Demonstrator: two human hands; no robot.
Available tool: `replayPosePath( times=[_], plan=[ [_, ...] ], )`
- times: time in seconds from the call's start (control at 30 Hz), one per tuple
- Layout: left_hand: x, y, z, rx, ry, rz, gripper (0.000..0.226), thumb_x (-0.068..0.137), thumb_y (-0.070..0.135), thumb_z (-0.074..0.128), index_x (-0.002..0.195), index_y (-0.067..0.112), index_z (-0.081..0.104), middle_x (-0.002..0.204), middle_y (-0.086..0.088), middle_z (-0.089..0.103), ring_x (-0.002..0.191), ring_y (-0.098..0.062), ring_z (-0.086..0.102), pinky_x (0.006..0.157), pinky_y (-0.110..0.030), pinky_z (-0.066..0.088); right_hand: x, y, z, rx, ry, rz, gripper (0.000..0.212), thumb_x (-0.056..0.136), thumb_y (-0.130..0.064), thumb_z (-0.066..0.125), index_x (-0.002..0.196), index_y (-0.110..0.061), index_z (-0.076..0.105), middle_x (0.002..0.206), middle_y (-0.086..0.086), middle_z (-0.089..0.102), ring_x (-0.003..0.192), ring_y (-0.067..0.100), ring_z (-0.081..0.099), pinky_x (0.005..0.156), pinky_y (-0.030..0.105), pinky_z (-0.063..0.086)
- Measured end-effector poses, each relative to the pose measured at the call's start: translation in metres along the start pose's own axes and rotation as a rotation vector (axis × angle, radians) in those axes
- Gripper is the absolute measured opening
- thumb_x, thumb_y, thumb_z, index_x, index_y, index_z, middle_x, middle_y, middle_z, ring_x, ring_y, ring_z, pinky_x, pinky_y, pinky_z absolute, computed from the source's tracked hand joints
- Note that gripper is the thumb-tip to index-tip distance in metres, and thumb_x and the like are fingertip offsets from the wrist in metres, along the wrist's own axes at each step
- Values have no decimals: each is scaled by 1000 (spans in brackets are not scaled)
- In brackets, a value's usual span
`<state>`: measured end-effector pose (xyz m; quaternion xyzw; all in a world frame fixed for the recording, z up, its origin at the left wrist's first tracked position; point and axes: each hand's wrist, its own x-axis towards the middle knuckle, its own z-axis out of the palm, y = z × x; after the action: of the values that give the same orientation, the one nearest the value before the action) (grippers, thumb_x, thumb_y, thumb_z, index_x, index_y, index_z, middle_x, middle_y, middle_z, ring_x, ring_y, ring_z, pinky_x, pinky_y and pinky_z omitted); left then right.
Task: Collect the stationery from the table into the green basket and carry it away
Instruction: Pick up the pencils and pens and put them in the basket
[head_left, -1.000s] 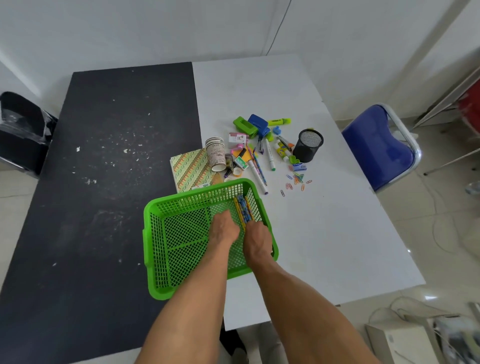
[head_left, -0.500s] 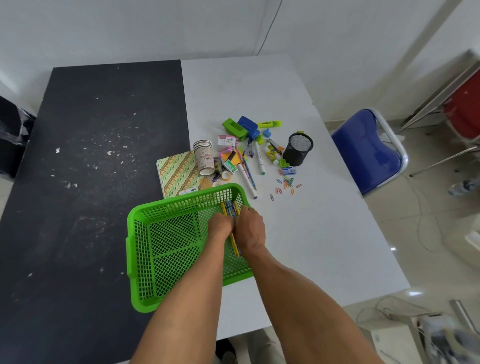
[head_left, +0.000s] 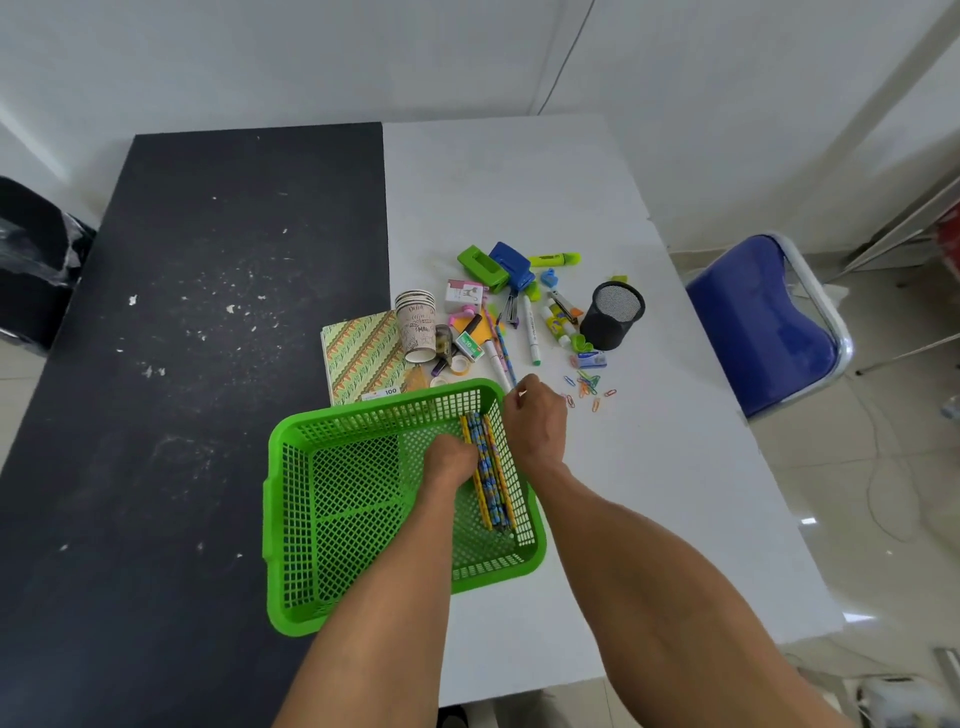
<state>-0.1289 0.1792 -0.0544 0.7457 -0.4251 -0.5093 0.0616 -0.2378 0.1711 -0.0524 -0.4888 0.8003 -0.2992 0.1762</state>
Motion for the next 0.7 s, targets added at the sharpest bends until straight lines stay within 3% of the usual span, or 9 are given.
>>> replayPosePath(
  times=[0.13,0.23,0.33,0.4,0.5,0.6,0.7],
  plan=[
    [9,3,1,-14,13,-16,22,87,15,57,80,-3,66,91,-22,66,83,-33,65,66,-33,47,30,-4,7,32,-50,140,19,92,-14,51,92,-3,67,85,16,68,74,30,61,60,33,49],
    [22,4,3,-31,33,-64,24,88,15,57,89,-7,67,98,-20,70,89,-33,68,80,-40,54,55,0,14,8,-125,282,19,90,-8,52,99,-2,68,94,16,69,82,29,62,62,28,44],
    [29,7,2,-48,29,-105,23,93,10,53,72,1,58,94,-19,70,64,-24,62,78,-40,55,77,8,22,-64,-277,324,22,86,-3,56,105,-1,68,102,16,67,93,31,64,65,28,45],
    [32,7,2,-70,20,-134,22,93,8,54,72,3,54,93,-18,68,58,-21,56,72,-38,54,86,9,26,-126,-346,270,20,86,-3,57,104,-1,67,103,16,66,95,30,63,67,29,46],
    [37,5,2,-107,9,-162,12,92,8,57,87,-2,61,93,-15,66,68,-21,60,64,-31,49,94,11,35,-206,-405,193,19,89,-6,58,106,-2,65,105,15,65,97,31,63,75,33,51],
    [43,5,-1,-140,-19,-196,15,89,8,61,99,-2,65,98,-13,69,91,-25,66,69,-32,51,96,13,41,-252,-403,158,22,90,-4,54,110,-3,66,105,15,66,97,31,65,79,35,52],
    [43,6,-2,-145,-23,-214,16,86,6,63,100,-2,67,98,-13,69,92,-26,67,67,-32,52,97,16,41,-266,-386,173,23,90,-2,54,110,-3,65,107,14,65,99,31,64,79,35,52]
  ],
)
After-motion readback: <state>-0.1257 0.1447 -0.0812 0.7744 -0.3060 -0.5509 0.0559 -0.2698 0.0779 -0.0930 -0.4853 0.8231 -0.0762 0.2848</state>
